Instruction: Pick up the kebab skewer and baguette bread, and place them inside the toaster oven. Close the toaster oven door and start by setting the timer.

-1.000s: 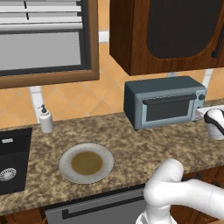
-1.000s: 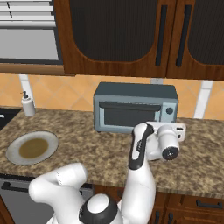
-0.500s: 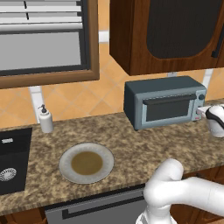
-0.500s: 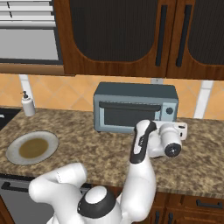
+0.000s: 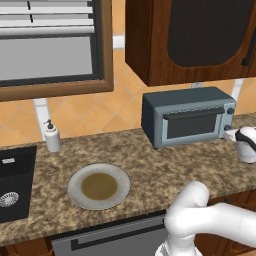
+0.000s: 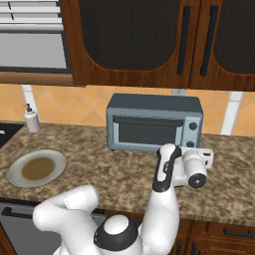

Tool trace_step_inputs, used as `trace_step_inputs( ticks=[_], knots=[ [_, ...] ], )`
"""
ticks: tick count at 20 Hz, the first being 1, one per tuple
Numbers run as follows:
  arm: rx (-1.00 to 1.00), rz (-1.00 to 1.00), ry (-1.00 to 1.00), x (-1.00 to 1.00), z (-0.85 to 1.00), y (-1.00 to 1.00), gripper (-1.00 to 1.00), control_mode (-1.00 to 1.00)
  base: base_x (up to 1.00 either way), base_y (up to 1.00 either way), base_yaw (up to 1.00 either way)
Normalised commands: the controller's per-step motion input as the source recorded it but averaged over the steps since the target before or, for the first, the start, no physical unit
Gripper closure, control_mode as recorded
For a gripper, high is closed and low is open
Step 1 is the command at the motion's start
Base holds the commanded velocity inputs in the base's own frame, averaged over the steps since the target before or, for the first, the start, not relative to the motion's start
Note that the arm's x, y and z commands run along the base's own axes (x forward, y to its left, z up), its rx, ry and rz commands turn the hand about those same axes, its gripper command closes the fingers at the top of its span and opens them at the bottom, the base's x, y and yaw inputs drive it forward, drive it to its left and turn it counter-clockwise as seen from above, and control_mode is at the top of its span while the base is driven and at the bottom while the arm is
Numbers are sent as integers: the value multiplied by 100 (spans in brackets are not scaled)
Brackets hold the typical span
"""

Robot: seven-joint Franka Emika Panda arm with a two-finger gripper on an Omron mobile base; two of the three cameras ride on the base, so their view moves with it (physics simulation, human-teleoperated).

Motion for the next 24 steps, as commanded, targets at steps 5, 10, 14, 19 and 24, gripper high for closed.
trace_step_inputs(
  ticks=[5, 10, 14, 19, 24],
  knots=[
    [1, 0, 0, 2, -8, -4, -100, -100, 0, 0, 0],
    [0, 0, 0, 0, -23, 0, -100, -100, 0, 0, 0],
    [0, 0, 0, 13, -15, 0, -100, -100, 0, 0, 0],
    [0, 0, 0, 25, -2, -4, -100, -100, 0, 0, 0],
    [1, 0, 0, 9, 0, -13, -100, -100, 0, 0, 0]
  ],
)
